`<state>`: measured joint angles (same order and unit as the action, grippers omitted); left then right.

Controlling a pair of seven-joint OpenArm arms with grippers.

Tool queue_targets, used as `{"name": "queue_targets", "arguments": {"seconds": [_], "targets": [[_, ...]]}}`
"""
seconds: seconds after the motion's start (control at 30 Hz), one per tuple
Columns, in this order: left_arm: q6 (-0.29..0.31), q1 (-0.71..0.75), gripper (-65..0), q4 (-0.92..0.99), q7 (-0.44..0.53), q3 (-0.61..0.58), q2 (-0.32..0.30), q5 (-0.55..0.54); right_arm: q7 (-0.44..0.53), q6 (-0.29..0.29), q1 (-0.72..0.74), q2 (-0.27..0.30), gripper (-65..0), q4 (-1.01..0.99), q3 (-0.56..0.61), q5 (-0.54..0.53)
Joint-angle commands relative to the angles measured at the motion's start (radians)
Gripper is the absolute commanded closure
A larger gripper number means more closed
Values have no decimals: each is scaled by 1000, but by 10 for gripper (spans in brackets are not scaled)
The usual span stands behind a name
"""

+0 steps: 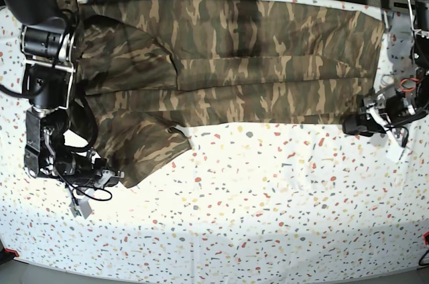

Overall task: Fold the T-shirt properly
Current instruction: 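Grasp the strip's end corners with both grippers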

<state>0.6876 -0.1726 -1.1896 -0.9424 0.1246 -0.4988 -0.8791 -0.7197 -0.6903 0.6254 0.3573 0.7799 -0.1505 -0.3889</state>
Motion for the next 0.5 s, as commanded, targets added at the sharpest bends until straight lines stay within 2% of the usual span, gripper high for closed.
{"name": "queue_targets", "arguments": {"seconds": [0.0,0.07,0.13,0.17,0.3,0.33,0.4,0.47], "targets": [[11,-12,-311,-46,-21,8,-20,-11,19,-8,36,11,0,19,-3,-16],[11,2,-311,-94,-91,8,-20,-11,19,-8,36,11,0,19,-3,-15],[11,24,-311,-119,-103,8,-20,-2,19,-8,36,11,0,19,-3,-16],[11,29,-311,-120,-85,7,-19,30,19,-8,36,11,0,19,-3,-16],[11,69,-311,-119,108,5,-20,346,19,-8,36,11,0,19,-3,-16],[11,77,-311,-119,129,5,-20,381,19,-8,36,11,0,19,-3,-16],[11,84,-311,-119,129,6,-20,364,18,-8,36,11,0,19,-3,-16],[11,84,-311,-119,111,6,-20,290,13,-8,36,11,0,19,-3,-16]]}}
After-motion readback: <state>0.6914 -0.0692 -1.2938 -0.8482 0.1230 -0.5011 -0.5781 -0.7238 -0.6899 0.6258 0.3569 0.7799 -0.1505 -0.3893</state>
